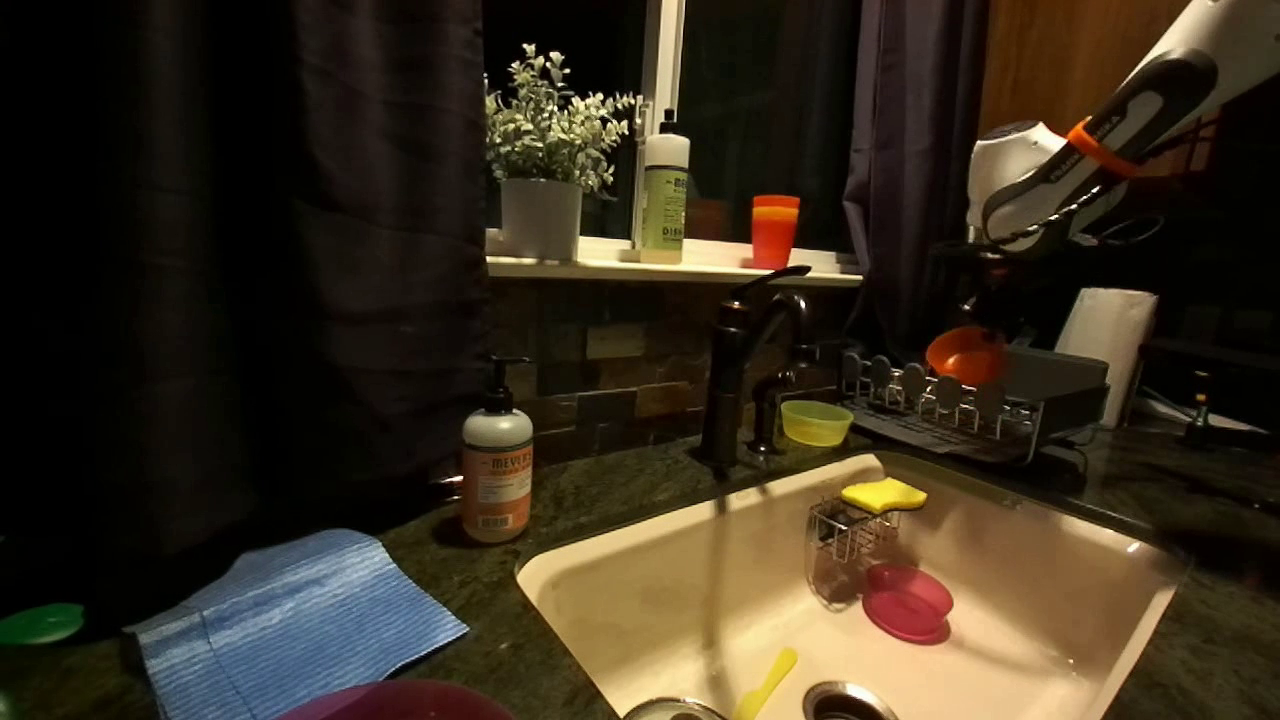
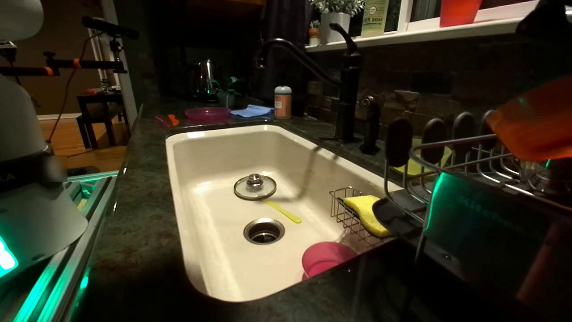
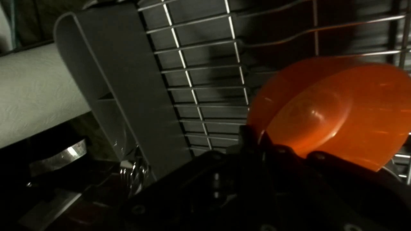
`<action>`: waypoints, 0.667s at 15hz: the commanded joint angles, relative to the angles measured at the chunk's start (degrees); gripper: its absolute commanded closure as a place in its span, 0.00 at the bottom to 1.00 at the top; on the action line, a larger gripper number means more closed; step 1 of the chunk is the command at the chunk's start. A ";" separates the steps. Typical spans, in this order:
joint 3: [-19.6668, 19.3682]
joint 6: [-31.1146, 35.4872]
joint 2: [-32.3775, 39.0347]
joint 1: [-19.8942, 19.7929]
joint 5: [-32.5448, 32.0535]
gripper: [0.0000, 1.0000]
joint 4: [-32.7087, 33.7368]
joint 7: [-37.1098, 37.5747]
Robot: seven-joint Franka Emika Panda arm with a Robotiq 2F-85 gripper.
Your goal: Put the orange bowl side down on the plate rack
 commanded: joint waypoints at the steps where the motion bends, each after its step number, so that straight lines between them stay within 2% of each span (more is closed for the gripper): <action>1: 0.68 -1.90 -4.50 2.64 -15.90 0.99 -3.06 9.40; 2: -1.00 -1.94 -4.80 5.33 -20.76 0.99 -3.35 11.98; 3: -1.07 -2.80 -5.11 6.68 -25.46 0.99 -3.09 14.32; 4: 2.39 -3.54 -5.68 4.44 -30.20 0.99 -3.55 16.85; 7: 5.54 -6.15 -7.63 5.20 -42.86 0.99 -7.27 23.86; 10: 8.52 -9.39 -8.29 5.53 -50.55 0.99 -10.07 28.44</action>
